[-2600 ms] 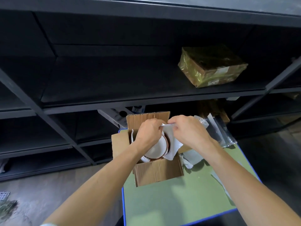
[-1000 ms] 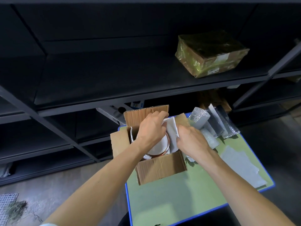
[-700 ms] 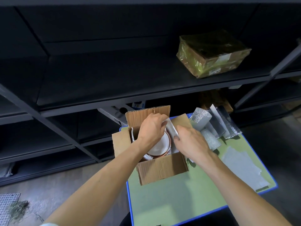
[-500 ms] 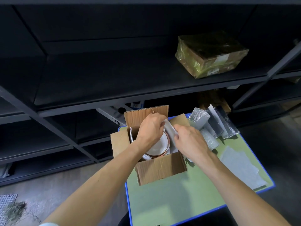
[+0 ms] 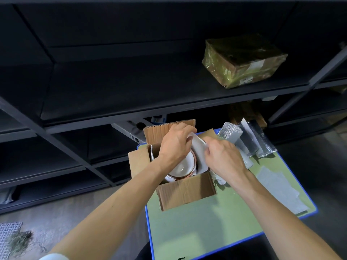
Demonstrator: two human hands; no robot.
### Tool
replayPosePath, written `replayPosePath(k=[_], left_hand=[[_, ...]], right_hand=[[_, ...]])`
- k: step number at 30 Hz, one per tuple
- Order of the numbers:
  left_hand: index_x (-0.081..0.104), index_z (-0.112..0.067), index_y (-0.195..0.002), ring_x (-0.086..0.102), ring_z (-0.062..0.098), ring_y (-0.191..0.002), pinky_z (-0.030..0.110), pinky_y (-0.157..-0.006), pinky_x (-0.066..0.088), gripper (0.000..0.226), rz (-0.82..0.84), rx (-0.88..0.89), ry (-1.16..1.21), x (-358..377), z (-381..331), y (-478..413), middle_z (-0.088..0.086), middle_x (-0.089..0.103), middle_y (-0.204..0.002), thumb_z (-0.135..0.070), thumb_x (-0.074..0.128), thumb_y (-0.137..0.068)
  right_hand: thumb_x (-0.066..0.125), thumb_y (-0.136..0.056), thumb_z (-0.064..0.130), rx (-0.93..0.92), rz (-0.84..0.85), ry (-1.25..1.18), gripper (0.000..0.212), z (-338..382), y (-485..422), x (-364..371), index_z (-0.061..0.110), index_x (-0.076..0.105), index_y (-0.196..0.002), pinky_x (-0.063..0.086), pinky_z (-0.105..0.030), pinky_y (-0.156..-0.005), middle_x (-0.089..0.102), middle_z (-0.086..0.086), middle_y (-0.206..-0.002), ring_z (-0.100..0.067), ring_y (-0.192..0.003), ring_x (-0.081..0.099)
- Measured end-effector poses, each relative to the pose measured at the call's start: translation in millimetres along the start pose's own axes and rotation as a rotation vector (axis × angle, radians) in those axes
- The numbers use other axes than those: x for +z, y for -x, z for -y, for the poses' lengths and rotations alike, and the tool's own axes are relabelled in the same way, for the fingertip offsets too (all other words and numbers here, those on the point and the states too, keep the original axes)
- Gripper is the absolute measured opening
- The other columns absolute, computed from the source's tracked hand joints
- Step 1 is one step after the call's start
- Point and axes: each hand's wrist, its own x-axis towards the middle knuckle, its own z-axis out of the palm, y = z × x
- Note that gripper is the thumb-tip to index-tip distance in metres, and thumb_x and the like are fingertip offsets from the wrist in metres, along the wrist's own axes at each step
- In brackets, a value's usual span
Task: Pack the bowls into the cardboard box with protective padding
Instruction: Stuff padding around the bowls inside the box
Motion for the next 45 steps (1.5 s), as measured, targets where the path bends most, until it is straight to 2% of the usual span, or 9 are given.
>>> replayPosePath(k=[4,8,12,15,20,31,39,42,45], left_hand=[[0.051,-0.015,-0.111,0.046,0.021,-0.095,0.037,-0.074,0.047,0.032,-0.054,-0.098,0.043,1.0,-8.6,13.4,0.000,0.049,-0.105,-0.008,0.061,-0.081],[0.054,-0.014,-0.093,0.043,0.020,-0.084,0.033,-0.074,0.039,0.012,-0.122,-0.155,0.017,6.9,-9.4,34.0,0.000,0.051,-0.094,-0.018,0.060,-0.084],[0.061,-0.016,-0.065,0.046,0.023,-0.065,0.044,-0.068,0.041,0.035,0.226,0.008,0.037,20.6,-14.0,53.7,0.000,0.054,-0.064,-0.035,0.043,-0.090],[0.062,-0.018,-0.074,0.043,0.027,-0.065,0.042,-0.059,0.040,0.046,0.386,0.052,-0.029,32.5,-27.3,65.2,0.003,0.057,-0.065,-0.049,0.033,-0.092],[0.053,-0.017,-0.107,0.055,0.035,-0.082,0.036,-0.060,0.031,0.028,0.426,-0.119,-0.037,38.6,-35.2,66.7,0.012,0.055,-0.082,-0.042,0.050,-0.094],[0.057,-0.015,-0.106,0.065,0.035,-0.078,0.043,-0.066,0.049,0.029,0.246,-0.279,0.100,36.4,-33.6,62.7,0.006,0.072,-0.083,-0.036,0.048,-0.088],[0.063,-0.022,-0.100,0.065,0.023,-0.078,0.039,-0.070,0.052,0.023,0.208,-0.321,0.150,26.4,-28.4,59.7,-0.001,0.073,-0.083,-0.036,0.051,-0.086],[0.060,-0.018,-0.106,0.064,0.025,-0.075,0.041,-0.073,0.052,0.015,0.097,-0.358,0.141,17.5,-23.2,57.9,0.004,0.070,-0.080,-0.021,0.057,-0.091],[0.049,-0.016,-0.121,0.063,0.026,-0.078,0.042,-0.073,0.054,0.032,-0.033,-0.319,0.075,1.9,-19.6,49.5,0.007,0.067,-0.085,-0.011,0.053,-0.090]], right_hand=[[0.046,-0.088,0.006,0.011,0.039,-0.007,0.015,-3.0,-0.1,5.6,0.012,0.036,-0.078,0.028,-0.037,-0.057,0.038,-0.006,-0.062,-0.037,-0.065,0.042],[0.047,-0.088,0.006,0.024,0.050,0.003,0.012,-7.2,-2.7,8.2,0.011,0.040,-0.079,0.029,-0.036,-0.057,0.044,-0.008,-0.068,-0.035,-0.066,0.043],[0.045,-0.088,0.007,0.042,0.053,0.007,0.008,-5.0,-8.4,4.2,0.011,0.042,-0.082,0.028,-0.036,-0.059,0.053,-0.012,-0.076,-0.039,-0.078,0.054],[0.045,-0.090,0.006,0.024,0.061,0.010,0.005,0.9,-8.8,-1.2,0.009,0.049,-0.089,0.030,-0.036,-0.059,0.057,-0.014,-0.080,-0.038,-0.082,0.055],[0.046,-0.090,0.005,0.069,0.100,-0.003,0.015,2.1,-9.7,-7.9,0.006,0.054,-0.102,0.030,-0.035,-0.061,0.061,-0.018,-0.090,-0.037,-0.084,0.050],[0.052,-0.092,0.014,0.080,0.240,-0.034,0.016,1.3,-1.4,2.1,0.012,0.039,-0.084,0.030,-0.034,-0.064,0.063,-0.020,-0.100,-0.039,-0.096,0.059],[0.045,-0.098,0.022,0.074,0.121,-0.002,0.018,-0.5,0.0,9.9,0.013,0.044,-0.083,0.030,-0.035,-0.064,0.066,-0.019,-0.097,-0.040,-0.093,0.060],[0.046,-0.096,0.020,0.076,0.180,-0.004,0.016,-1.4,9.1,21.7,0.007,0.056,-0.094,0.035,-0.037,-0.066,0.066,-0.020,-0.100,-0.040,-0.094,0.060],[0.043,-0.099,0.026,0.072,0.185,-0.021,0.025,0.1,12.9,25.7,0.007,0.059,-0.093,0.038,-0.036,-0.065,0.067,-0.019,-0.097,-0.039,-0.090,0.061]])
